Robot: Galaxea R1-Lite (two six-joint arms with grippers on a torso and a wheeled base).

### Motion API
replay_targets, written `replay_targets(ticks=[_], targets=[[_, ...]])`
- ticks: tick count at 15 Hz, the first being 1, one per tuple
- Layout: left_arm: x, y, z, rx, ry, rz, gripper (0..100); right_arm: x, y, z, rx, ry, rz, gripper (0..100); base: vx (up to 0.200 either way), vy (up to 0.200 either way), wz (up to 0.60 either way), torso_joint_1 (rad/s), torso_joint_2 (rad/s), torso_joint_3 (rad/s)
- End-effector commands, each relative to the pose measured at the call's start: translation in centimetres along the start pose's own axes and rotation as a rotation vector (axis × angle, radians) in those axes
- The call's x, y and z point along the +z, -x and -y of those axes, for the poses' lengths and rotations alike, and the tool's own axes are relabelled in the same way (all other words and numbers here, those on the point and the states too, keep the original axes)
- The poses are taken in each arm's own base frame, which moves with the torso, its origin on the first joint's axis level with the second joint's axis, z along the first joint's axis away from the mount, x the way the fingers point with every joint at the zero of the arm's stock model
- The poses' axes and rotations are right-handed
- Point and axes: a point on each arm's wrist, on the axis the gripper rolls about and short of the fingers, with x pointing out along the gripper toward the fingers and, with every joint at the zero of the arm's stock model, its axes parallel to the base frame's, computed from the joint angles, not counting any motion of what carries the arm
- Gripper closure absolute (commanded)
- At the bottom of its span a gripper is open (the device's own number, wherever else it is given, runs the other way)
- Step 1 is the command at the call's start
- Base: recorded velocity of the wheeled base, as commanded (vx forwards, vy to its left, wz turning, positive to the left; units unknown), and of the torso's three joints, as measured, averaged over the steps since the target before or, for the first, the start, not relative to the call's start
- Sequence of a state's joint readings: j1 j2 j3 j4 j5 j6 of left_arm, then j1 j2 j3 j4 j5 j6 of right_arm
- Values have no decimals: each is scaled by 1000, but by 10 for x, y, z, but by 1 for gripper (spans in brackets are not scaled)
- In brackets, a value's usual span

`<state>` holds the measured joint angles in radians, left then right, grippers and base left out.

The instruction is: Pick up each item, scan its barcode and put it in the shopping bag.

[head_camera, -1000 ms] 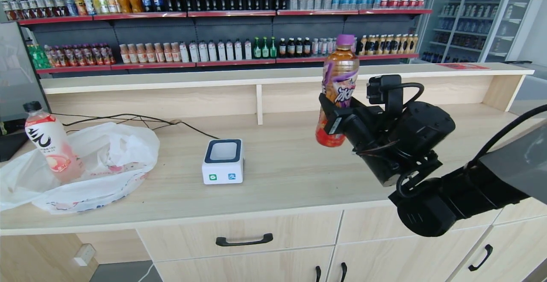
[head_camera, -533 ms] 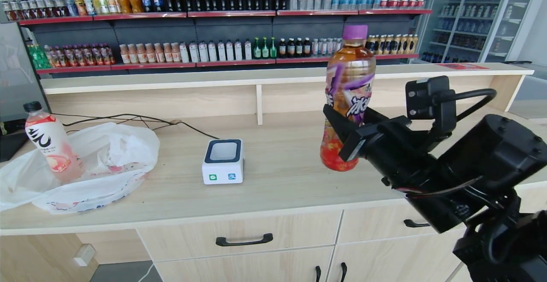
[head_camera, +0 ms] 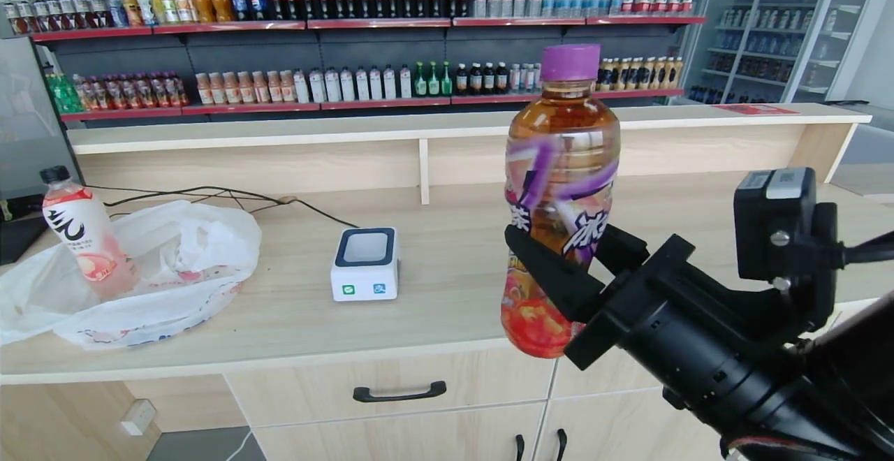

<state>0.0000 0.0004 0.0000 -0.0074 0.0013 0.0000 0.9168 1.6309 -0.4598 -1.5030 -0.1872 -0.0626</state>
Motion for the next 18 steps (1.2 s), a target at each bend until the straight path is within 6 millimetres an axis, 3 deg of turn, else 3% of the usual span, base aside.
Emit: replay_targets(ticks=[1, 4, 8, 13, 18], targets=[[0, 0, 0, 0, 0, 1, 0, -4, 8, -7, 31, 3, -17, 100, 0, 0, 0, 0, 0, 0], [0, 0, 0, 0, 0, 1, 0, -11, 19, -9, 158, 126, -25, 100, 0, 0, 0, 0, 0, 0], [0, 0, 0, 0, 0, 1, 0, -32, 42, 6, 245, 402, -105, 100, 0, 0, 0, 0, 0, 0], [0, 0, 0, 0, -2, 1, 0, -30, 26, 38, 408, 765, 44, 100, 0, 0, 0, 0, 0, 0], [0, 0, 0, 0, -2, 1, 0, -25, 16, 34, 533, 868, 173, 100, 0, 0, 0, 0, 0, 0]])
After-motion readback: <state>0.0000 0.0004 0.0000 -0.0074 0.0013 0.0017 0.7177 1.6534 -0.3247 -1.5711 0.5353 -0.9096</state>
